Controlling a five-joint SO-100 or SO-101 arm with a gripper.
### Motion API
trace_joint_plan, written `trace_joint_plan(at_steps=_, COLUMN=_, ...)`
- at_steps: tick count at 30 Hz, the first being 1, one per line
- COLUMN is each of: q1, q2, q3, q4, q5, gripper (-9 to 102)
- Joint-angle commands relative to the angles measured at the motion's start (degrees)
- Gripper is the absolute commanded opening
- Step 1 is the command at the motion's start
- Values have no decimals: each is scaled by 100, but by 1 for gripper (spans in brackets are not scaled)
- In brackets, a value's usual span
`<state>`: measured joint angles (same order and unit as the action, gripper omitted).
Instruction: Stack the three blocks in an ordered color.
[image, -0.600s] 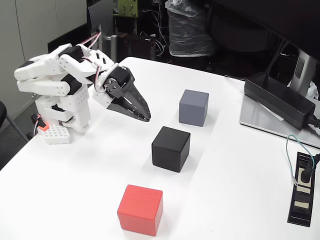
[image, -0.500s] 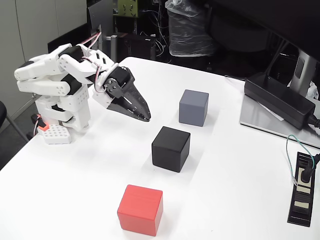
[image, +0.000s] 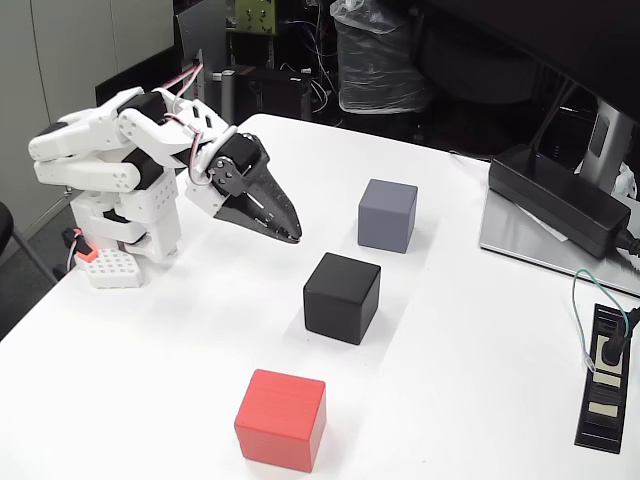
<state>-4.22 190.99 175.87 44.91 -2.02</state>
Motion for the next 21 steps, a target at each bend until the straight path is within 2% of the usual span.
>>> trace_joint_plan(at_steps=1, q1=9, q2=44, q3=-35, q4=-70, q5=44, gripper=-1)
trace_joint_plan(at_steps=21, q1=9, q2=44, q3=-35, q4=-70, q5=62, gripper=-1)
